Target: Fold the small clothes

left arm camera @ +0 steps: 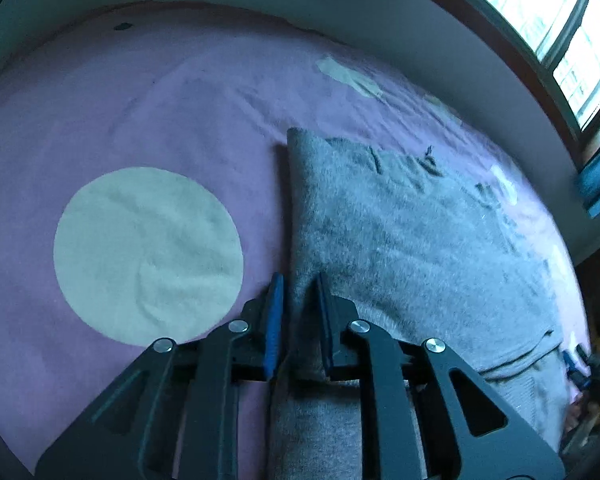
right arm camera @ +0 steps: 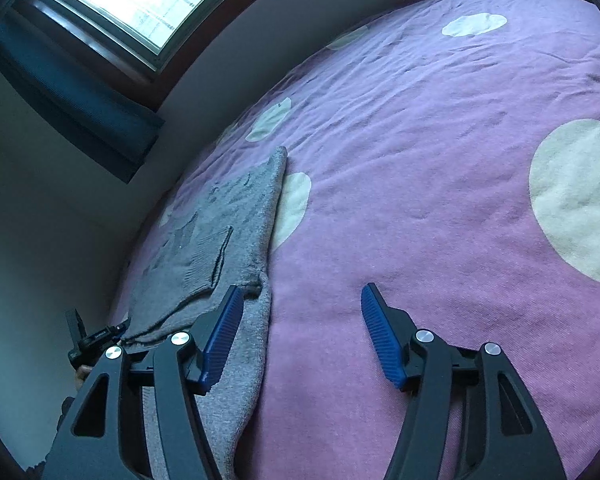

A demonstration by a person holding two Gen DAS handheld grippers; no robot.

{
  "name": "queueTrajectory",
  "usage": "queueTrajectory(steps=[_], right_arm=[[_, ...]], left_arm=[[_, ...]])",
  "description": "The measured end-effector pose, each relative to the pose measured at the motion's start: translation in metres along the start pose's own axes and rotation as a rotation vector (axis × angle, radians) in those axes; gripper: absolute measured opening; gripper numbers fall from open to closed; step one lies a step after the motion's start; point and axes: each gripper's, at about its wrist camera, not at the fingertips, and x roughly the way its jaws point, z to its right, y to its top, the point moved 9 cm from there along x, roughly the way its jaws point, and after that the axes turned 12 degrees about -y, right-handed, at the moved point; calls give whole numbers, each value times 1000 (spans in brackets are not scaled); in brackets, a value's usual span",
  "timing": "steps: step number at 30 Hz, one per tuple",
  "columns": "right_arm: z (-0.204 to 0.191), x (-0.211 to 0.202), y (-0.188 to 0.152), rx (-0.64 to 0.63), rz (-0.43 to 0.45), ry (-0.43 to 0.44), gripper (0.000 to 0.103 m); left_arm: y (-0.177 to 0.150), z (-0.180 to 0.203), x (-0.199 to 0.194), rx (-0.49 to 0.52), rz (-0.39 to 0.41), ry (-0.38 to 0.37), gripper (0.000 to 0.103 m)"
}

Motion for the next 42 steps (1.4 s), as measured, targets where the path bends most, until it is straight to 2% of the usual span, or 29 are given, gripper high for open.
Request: queueTrajectory(steps=[6,11,14,21,24,29,31,35,38,42], right_arm=[[-3,1,0,-11,1,7,66],[-3,1,0,-9,1,12,67],[-4,0,0,-11,2,12,67],[-4,1,-1,-14,3,12,68],[-5,1,-1,-14,2,11,68],[-5,1,-1,-14,4,14,68],[-6,1,-1,-13,4,16,68],[-8,0,-2,-20,-2,-2,71],[-14,-4,-10,-37,-21,-24,73],[-25,-16,-33,-37,-99,15,73]], left_arm=[[27,0,6,-35,22,-44,16],[46,-9,29,-58,0,-33,16],[53,-14,41,-45,-10,4,12],[72,-23,53,-101,-4,4,11],[77,-25,59,-96,-1,17,7],[79,-23,54,-108,7,15,7],[74,-21,44,-99,8,6,7],[44,-19,14,-63,-21,3,8],[9,-16,-16,-31,-42,-8,10],[-52,-13,-66,-37,-60,-65,20]])
